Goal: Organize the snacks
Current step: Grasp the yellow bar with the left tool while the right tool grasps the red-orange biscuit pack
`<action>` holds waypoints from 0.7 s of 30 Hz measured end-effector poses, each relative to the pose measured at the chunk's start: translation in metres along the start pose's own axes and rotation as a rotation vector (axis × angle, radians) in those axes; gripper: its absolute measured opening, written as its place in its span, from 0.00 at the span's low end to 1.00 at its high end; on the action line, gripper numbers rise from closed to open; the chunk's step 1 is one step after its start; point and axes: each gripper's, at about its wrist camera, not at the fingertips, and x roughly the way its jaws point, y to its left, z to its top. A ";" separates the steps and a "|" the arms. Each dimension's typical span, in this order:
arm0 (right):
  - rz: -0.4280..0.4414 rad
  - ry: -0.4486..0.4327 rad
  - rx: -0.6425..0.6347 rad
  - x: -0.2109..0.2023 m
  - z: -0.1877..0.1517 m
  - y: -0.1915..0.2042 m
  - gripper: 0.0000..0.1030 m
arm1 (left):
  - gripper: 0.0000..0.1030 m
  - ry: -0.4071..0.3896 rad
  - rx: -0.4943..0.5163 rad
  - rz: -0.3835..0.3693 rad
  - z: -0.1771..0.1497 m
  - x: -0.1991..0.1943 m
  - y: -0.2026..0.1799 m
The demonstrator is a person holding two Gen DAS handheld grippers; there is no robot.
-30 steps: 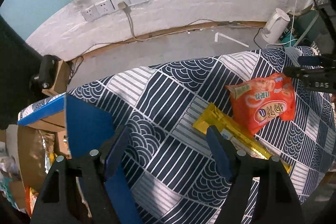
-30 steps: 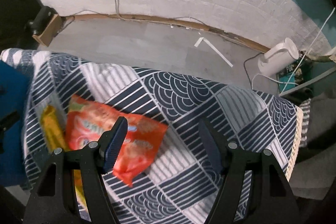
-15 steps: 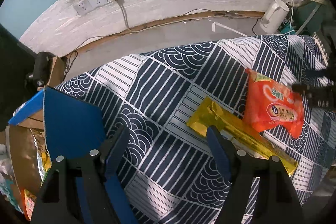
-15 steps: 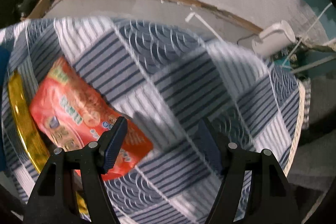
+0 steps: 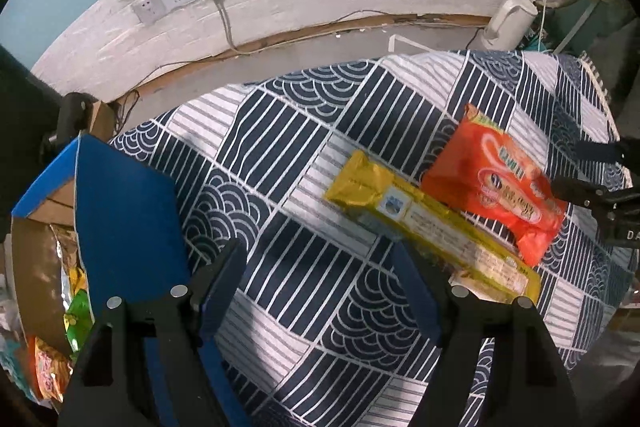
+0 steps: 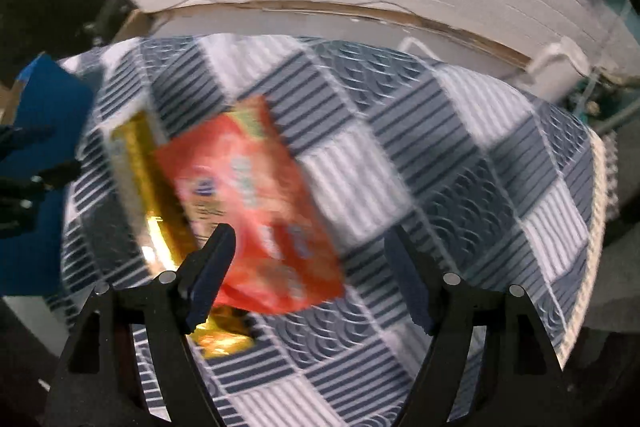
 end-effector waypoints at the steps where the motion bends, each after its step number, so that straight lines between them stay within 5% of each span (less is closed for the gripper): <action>1: 0.015 0.003 -0.025 0.003 0.002 0.008 0.75 | 0.75 0.002 0.001 0.005 -0.001 0.000 0.000; 11: -0.016 0.078 -0.169 0.042 0.012 0.041 0.75 | 0.75 0.050 0.008 0.029 -0.016 0.018 0.006; 21: -0.053 0.105 -0.192 0.066 0.015 0.028 0.75 | 0.75 0.074 -0.003 -0.014 -0.010 0.028 -0.002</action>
